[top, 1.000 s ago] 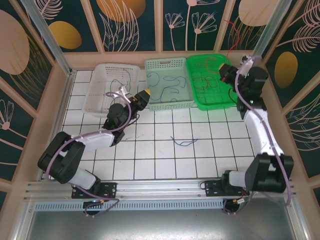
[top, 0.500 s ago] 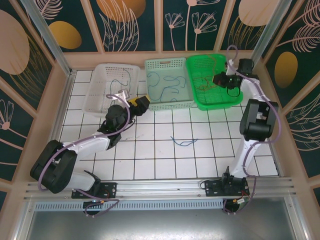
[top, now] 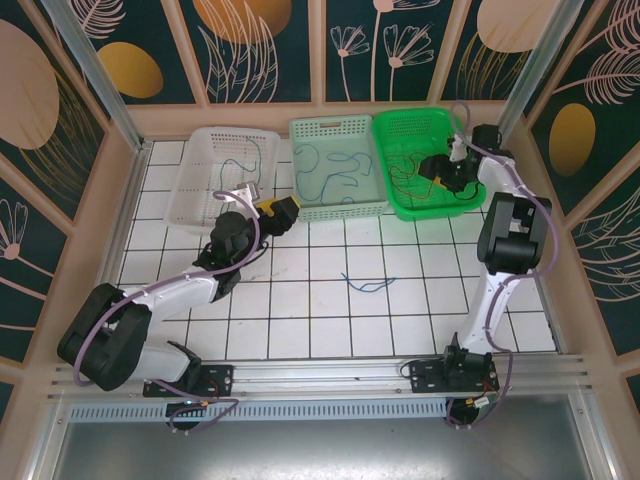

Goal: Untangle the cables

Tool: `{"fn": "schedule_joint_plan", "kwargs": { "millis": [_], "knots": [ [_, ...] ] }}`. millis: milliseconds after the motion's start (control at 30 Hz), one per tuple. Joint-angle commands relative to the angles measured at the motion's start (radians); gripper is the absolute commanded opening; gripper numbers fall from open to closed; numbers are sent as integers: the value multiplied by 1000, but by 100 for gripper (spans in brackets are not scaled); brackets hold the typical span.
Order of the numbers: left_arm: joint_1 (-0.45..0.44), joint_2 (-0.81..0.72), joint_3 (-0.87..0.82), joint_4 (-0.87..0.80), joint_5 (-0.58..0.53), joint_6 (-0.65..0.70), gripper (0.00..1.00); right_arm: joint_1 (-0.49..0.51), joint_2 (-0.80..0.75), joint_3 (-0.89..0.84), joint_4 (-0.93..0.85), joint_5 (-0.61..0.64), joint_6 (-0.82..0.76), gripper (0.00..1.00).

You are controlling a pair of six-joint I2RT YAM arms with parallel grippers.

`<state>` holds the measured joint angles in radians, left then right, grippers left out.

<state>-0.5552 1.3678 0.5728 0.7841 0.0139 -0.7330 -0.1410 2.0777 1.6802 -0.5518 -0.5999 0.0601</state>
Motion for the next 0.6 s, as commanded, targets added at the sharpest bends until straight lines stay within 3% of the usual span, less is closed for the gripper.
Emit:
{"fn": "schedule_joint_plan", "kwargs": {
  "millis": [0,267,567],
  "knots": [
    [0,14,4,-12,17,22,73,18,-146,17,29,55,26,71],
    [-2,76,42,-97,131,109,73,105,-404,-180,86,163,55,77],
    [-2,61,33,-126,113,122,74,227,-695,-577,53,262,180,76]
  ]
}}
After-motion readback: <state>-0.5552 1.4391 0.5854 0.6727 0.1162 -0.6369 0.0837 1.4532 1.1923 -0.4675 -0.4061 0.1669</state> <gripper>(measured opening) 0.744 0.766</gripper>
